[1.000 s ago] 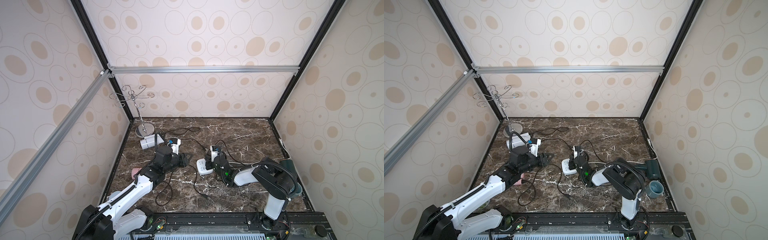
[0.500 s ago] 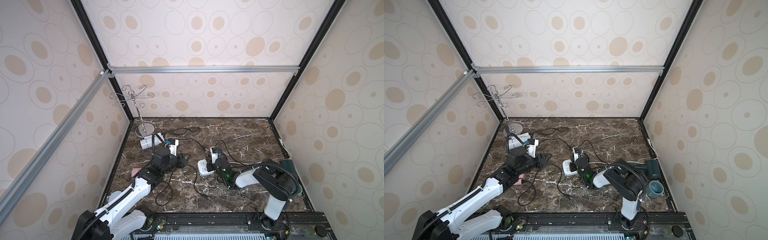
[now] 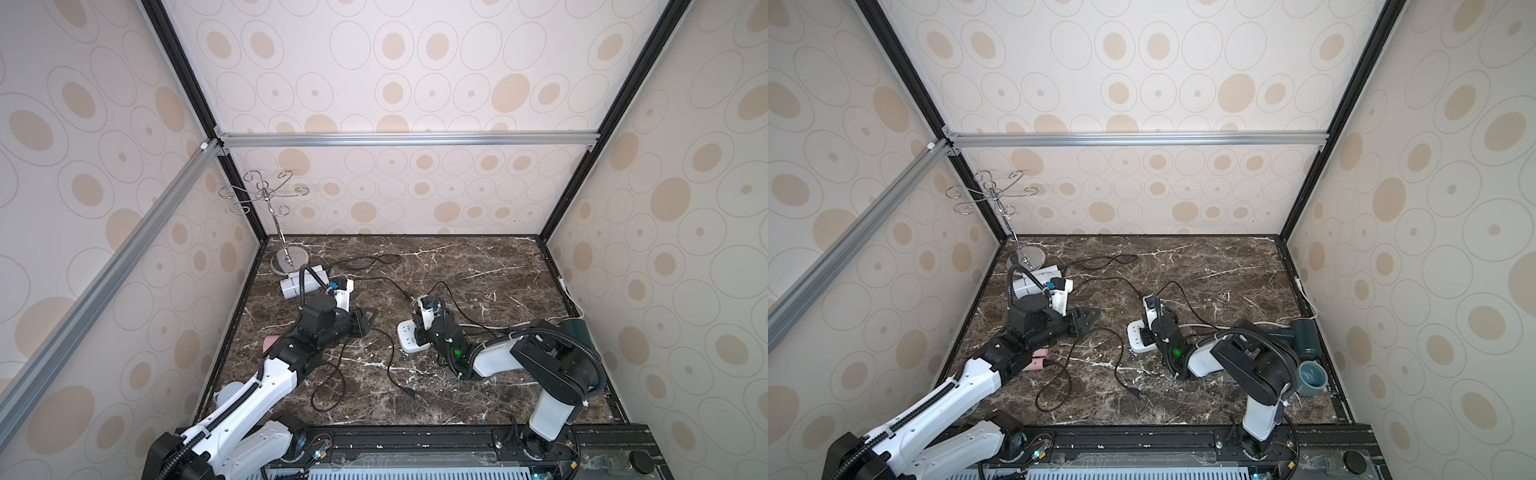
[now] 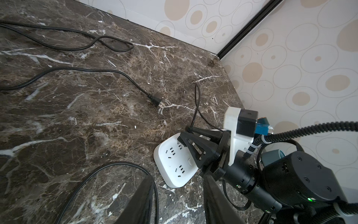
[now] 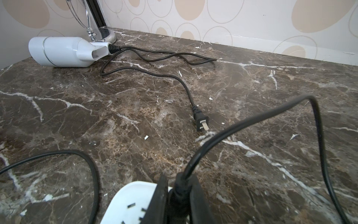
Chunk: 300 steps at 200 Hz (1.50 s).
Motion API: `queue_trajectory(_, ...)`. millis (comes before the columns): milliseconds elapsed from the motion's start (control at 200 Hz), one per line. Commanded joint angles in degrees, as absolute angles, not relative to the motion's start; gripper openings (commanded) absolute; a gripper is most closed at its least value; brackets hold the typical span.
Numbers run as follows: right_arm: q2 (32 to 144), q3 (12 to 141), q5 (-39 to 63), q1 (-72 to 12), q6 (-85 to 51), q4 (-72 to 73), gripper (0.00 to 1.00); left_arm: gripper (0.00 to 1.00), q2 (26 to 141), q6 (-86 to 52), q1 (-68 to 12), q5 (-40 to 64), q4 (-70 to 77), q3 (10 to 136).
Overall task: Charge the blow dryers
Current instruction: Insert the plug into the socket.
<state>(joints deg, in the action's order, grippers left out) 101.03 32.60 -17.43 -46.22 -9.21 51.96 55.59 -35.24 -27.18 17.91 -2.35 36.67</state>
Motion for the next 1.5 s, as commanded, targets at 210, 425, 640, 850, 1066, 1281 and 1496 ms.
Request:
queue_trajectory(210, 106.9, 25.1, -16.4, -47.0, -11.5, 55.6, 0.0, 0.41, 56.2, -31.7, -26.0, 18.0, -8.5, 42.7)
queue_trajectory(425, 107.1, 24.1, -18.6, -48.8, -7.1, 53.7, 0.0, 0.41, 56.7, -31.2, -24.9, 18.5, -8.0, 42.5)
queue_trajectory(640, 105.2, 23.3, -23.4, -50.7, -5.7, 45.6, 0.0, 0.4, 57.5, -31.3, -24.3, 18.8, -6.5, 41.5)
queue_trajectory(850, 107.1, 22.8, -21.5, -50.7, -6.6, 41.1, 0.0, 0.4, 56.9, -31.6, -23.9, 17.8, -5.0, 40.1)
queue_trajectory(1066, 108.9, 28.3, -23.4, -50.7, -11.5, 28.3, 0.0, 0.4, 55.8, -32.1, -23.7, 16.7, -3.6, 38.0)
queue_trajectory(1281, 106.9, 37.3, -37.6, -50.7, -20.0, 4.4, 0.0, 0.4, 55.6, -31.5, -23.6, 16.3, -3.7, 38.2)
queue_trajectory(1496, 97.3, 39.2, -34.7, -50.7, -27.2, -6.8, 0.0, 0.4, 56.8, -30.6, -23.3, 17.8, -2.8, 39.4)
